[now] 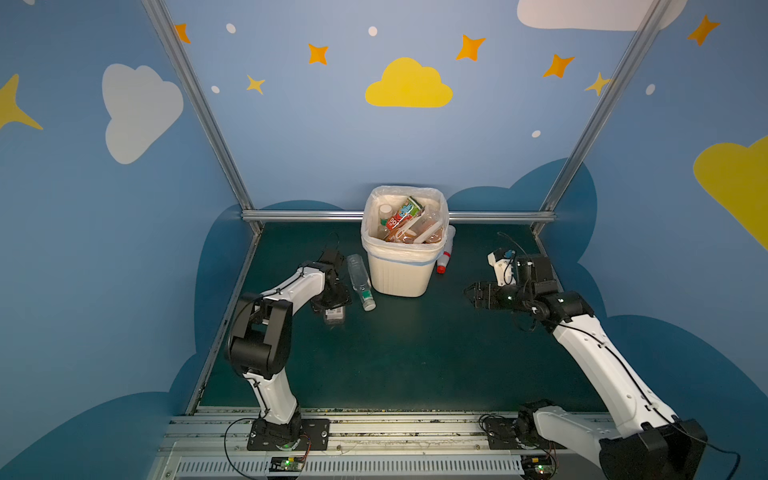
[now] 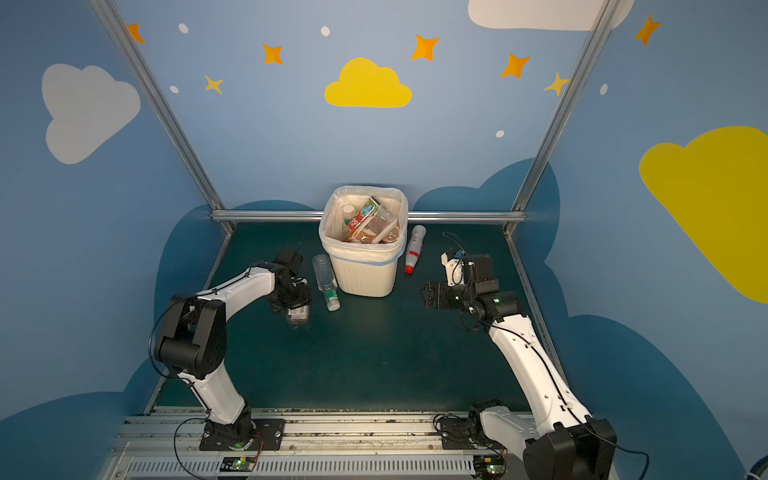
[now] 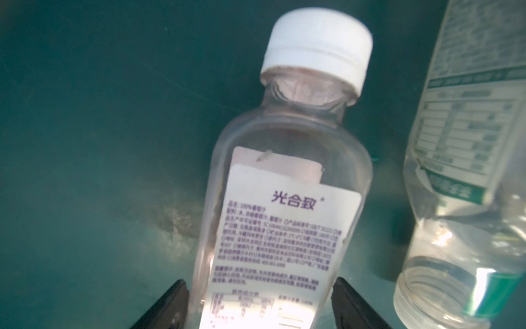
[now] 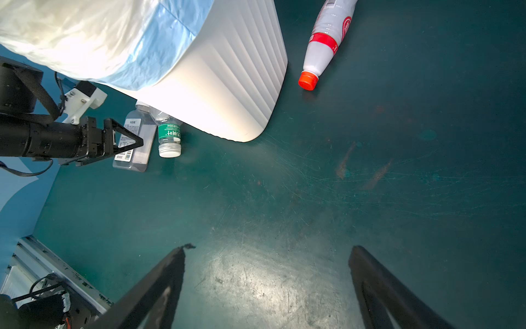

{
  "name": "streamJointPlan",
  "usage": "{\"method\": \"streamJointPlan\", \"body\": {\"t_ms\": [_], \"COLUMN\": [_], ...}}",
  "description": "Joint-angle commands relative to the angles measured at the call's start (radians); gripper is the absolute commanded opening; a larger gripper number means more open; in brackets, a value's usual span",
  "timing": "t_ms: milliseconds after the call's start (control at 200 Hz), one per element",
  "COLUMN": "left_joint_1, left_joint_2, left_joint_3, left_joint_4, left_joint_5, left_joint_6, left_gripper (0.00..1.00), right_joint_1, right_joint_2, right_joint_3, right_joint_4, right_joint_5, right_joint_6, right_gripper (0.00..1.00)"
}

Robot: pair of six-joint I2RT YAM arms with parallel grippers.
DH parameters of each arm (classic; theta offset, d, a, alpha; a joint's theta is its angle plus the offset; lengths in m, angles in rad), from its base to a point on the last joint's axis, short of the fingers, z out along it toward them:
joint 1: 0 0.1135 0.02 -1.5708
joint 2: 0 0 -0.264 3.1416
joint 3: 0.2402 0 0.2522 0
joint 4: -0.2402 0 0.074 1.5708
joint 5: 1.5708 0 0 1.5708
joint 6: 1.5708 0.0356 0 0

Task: Throw the plastic bottles in the bin
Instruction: 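Lift the purple-label bottle with the left gripper over the bin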

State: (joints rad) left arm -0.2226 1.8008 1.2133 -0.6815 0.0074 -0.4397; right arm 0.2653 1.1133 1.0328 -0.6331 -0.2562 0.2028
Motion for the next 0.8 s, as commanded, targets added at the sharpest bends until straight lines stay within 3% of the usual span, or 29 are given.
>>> {"method": "streamJointPlan", "body": {"t_ms": [0, 120, 451, 661, 791], "left_joint_1": [0.006, 0.013, 0.056, 0.053, 0.007], "left_joint_2": [0.016, -0.003, -0.212, -0.298, -0.243], "left_joint_3": [0.019, 0.003, -0.006, 0.206, 0.483], "left_joint_4": [0.010, 0.028, -0.072, -0.148, -0.243], "left_joint_5": [-0.021, -0.012, 0.003, 0.077, 0.094], "left_joint_6": [0.024, 0.027, 0.044, 0.088, 0.145], "left_gripper": [0.75, 0.63, 0.63, 0.63, 0.63], "right_joint_1": [-0.003, -0.003, 0.000, 0.013, 0.030], "right_joint_2": [-0.014, -0.015, -0.017, -0.008, -0.012], "right_joint_3": [0.032, 0.038, 0.050, 0.072, 0.090], "right_joint_4": [-0.019, -0.023, -0.027, -0.026, -0.027], "right_joint_5": [-0.017, -0.015, -0.017, -0.036, -0.040], "right_joint_6": [0.005, 0.006, 0.015, 0.025, 0.029], "right_gripper": [0.91, 0.91, 0.91, 0.91, 0.91]}}
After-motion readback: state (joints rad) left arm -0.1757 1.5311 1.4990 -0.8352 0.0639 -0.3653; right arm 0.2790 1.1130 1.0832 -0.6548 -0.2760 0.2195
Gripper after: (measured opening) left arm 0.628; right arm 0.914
